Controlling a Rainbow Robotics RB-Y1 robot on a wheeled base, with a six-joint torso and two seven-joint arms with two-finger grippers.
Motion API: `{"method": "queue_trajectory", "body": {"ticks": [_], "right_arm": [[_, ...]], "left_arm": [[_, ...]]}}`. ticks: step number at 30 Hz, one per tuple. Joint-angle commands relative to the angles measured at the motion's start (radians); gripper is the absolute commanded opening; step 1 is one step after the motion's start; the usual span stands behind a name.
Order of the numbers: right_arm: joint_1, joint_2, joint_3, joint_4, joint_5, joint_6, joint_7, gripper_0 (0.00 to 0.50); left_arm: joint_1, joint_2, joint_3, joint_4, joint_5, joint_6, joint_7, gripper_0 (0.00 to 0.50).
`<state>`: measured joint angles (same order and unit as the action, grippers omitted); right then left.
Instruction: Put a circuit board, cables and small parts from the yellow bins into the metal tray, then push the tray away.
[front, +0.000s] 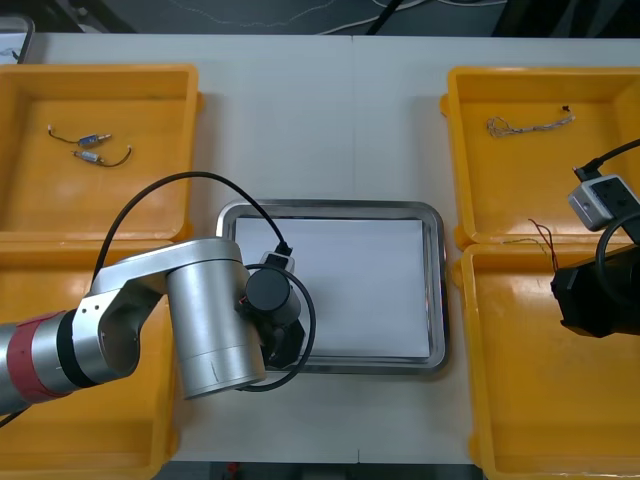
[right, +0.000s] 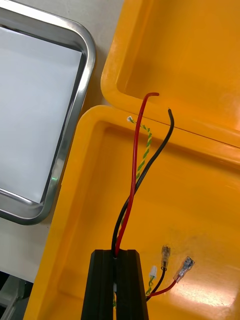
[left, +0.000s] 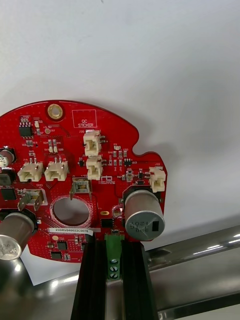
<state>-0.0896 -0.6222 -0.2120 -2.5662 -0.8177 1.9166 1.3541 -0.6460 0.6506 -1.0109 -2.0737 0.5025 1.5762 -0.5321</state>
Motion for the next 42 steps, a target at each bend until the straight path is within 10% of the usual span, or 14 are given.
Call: {"method": "queue_trajectory", "body": {"ticks": [1,6,10,24,42], "right_arm": [[0.016,-0.025,0.003,-0.025,0.008,0.003,0.0,0.0],[0.016,-0.011,0.003,-0.025,0.017,0.003,0.004,0.0],[0.016,0.012,0.002,-0.023,0.032,0.003,0.011,0.0],[0.016,0.033,0.002,-0.025,0.045,0.003,0.031,0.0],[-0.006,0.026,0.006,-0.023,0.006,0.003,0.079,0.0]], "left_arm": [[-0.007,-0.028,-0.017,-0.009,-0.007,-0.011,0.054,0.088],[-0.006,-0.029,-0.017,-0.009,-0.007,-0.025,0.058,0.408],[-0.006,-0.029,-0.015,-0.011,-0.009,-0.031,0.064,0.5],[-0.004,-0.006,0.066,-0.129,0.039,0.067,0.067,0.5],[-0.004,0.119,0.442,-0.224,0.24,0.252,-0.026,0.5]]}}
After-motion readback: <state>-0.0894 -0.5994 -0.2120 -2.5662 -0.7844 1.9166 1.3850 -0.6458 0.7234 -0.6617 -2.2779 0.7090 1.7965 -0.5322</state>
